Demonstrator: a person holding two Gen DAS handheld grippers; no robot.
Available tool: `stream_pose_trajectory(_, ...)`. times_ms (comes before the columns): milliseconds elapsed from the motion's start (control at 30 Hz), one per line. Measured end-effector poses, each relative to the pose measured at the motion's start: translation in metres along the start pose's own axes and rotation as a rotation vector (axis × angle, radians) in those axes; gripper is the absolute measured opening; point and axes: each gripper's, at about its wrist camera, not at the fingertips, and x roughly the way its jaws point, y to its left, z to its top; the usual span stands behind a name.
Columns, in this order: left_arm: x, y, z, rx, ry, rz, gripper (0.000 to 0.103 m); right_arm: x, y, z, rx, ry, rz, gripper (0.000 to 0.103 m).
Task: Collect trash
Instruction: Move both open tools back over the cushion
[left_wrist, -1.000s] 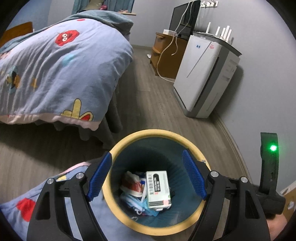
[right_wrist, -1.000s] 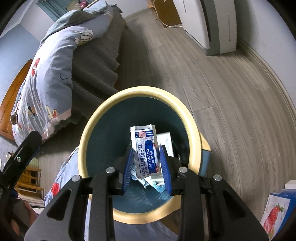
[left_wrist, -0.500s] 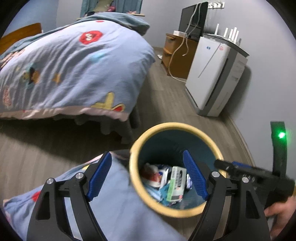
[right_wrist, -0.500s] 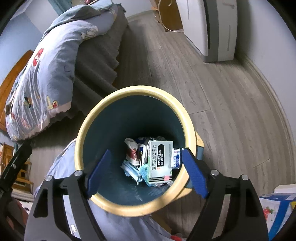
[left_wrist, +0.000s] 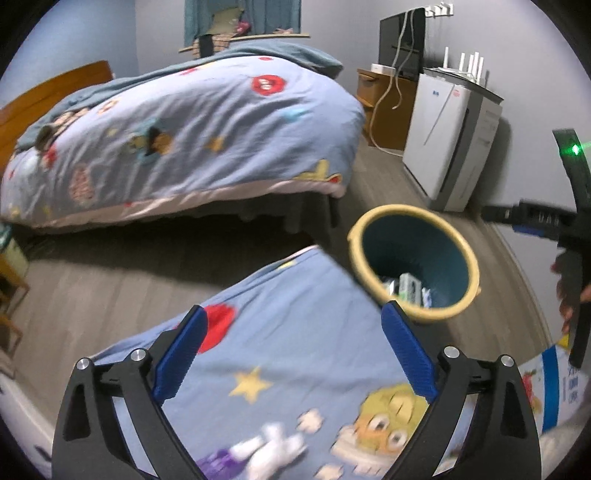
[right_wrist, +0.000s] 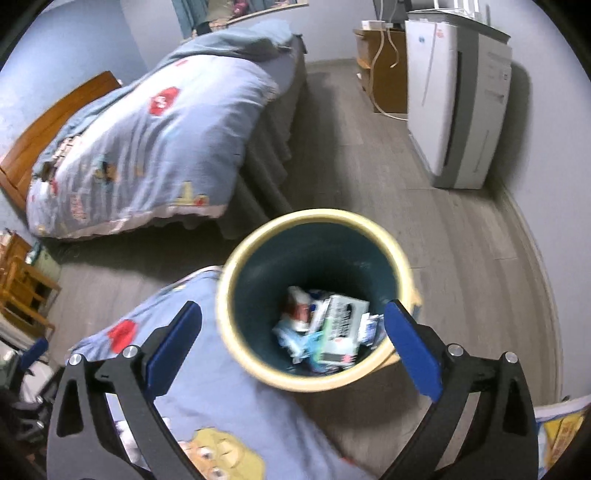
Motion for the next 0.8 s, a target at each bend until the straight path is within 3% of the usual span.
stream_pose_trajectory(200,-0.043,0.049,-0.047,-0.041,-0.004,0.080,0.095,-0.016,0.053,-0.028,-0.019,0.001,0.057,0.097)
stream_pose_trajectory(433,-0.058,0.097,-0.087,-0.151,0.006,0.125,0.095,-0.011,0.102,-0.081,-0.095,0.058,0.071,0.097)
stream_pose_trajectory(633,-0.064,0.126,-0.105,-0.182,0.023,0.163,0.095,0.010,0.148,-0.145,-0.176,0.135,0.107,0.097)
stream_pose_trajectory(800,-0.062,0.136,-0.114,-0.186,0.049,0.167,0.095,0.046,0.179,-0.197,-0.211,0.279,0.143,0.097)
